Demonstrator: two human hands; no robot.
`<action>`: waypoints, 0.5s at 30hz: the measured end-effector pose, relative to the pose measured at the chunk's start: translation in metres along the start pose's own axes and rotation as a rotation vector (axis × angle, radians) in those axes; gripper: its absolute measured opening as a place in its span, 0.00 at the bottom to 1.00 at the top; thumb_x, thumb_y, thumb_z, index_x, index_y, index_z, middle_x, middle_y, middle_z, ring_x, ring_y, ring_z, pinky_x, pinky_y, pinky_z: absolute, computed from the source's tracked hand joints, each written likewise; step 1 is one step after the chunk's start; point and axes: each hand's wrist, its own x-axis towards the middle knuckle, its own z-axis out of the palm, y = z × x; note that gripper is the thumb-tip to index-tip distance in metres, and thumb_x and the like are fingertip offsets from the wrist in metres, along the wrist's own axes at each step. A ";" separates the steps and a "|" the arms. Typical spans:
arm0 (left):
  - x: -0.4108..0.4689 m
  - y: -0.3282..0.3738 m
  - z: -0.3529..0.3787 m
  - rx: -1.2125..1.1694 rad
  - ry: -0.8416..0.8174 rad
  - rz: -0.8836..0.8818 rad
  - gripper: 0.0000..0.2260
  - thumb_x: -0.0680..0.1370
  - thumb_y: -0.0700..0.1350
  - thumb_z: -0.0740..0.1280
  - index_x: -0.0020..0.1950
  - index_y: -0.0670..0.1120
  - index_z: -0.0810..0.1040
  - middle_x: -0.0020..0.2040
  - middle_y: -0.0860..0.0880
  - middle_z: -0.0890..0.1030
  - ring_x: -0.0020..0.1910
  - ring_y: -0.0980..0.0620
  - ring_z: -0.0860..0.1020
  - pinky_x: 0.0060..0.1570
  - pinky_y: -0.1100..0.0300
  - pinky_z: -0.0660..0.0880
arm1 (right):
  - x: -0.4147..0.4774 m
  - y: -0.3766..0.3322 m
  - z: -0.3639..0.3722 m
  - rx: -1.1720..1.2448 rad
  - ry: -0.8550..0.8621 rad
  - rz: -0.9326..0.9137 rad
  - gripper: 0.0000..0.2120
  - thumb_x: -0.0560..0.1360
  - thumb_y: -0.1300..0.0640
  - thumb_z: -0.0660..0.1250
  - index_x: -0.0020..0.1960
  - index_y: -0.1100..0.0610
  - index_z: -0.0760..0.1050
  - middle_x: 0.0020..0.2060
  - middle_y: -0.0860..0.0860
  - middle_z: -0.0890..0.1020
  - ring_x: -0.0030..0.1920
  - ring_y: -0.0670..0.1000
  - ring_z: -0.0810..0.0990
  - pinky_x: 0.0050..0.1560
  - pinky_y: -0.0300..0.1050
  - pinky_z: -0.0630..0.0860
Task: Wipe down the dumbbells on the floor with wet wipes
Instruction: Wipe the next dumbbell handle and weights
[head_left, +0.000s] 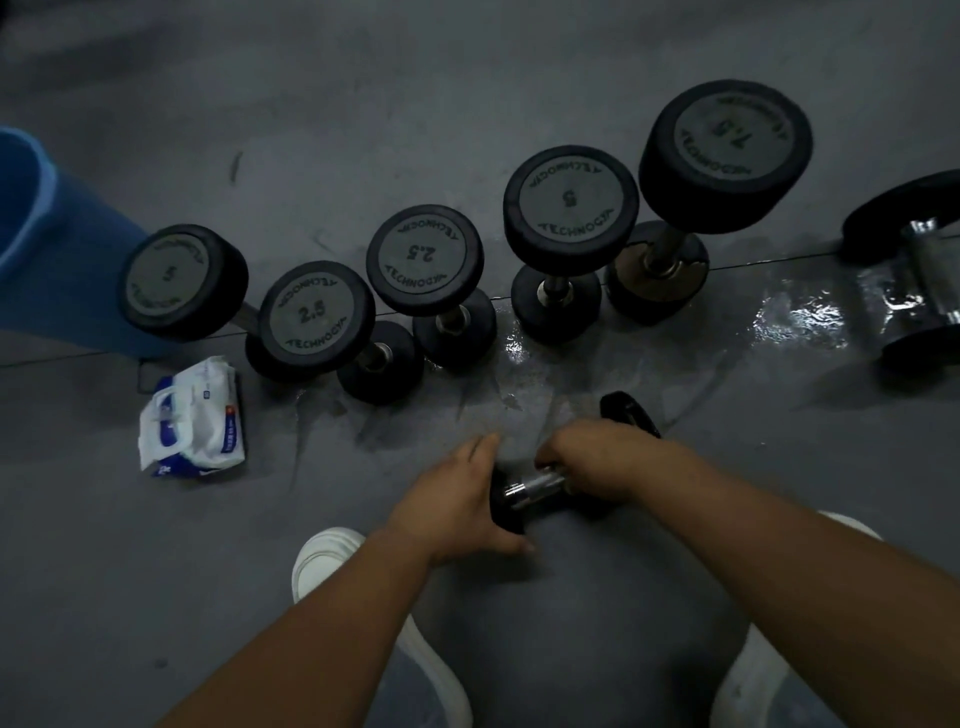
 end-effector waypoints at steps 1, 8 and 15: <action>0.000 -0.002 -0.001 -0.032 -0.044 -0.003 0.56 0.60 0.64 0.79 0.79 0.49 0.54 0.75 0.48 0.64 0.71 0.49 0.67 0.68 0.59 0.65 | -0.004 0.000 0.006 0.001 -0.003 -0.008 0.10 0.72 0.58 0.66 0.52 0.49 0.77 0.50 0.52 0.80 0.52 0.55 0.79 0.47 0.45 0.74; -0.003 -0.014 -0.016 -0.209 0.224 -0.055 0.40 0.71 0.58 0.75 0.77 0.46 0.62 0.76 0.47 0.66 0.74 0.49 0.65 0.68 0.65 0.59 | 0.003 -0.010 0.044 0.087 0.637 0.226 0.10 0.70 0.61 0.64 0.49 0.50 0.78 0.47 0.49 0.82 0.51 0.53 0.79 0.52 0.45 0.72; -0.001 0.001 0.003 0.048 0.229 -0.076 0.56 0.64 0.59 0.77 0.80 0.45 0.45 0.80 0.47 0.48 0.78 0.47 0.53 0.76 0.57 0.50 | 0.010 -0.026 0.061 -0.029 0.708 0.129 0.24 0.71 0.57 0.49 0.60 0.56 0.77 0.61 0.52 0.79 0.65 0.52 0.75 0.63 0.51 0.69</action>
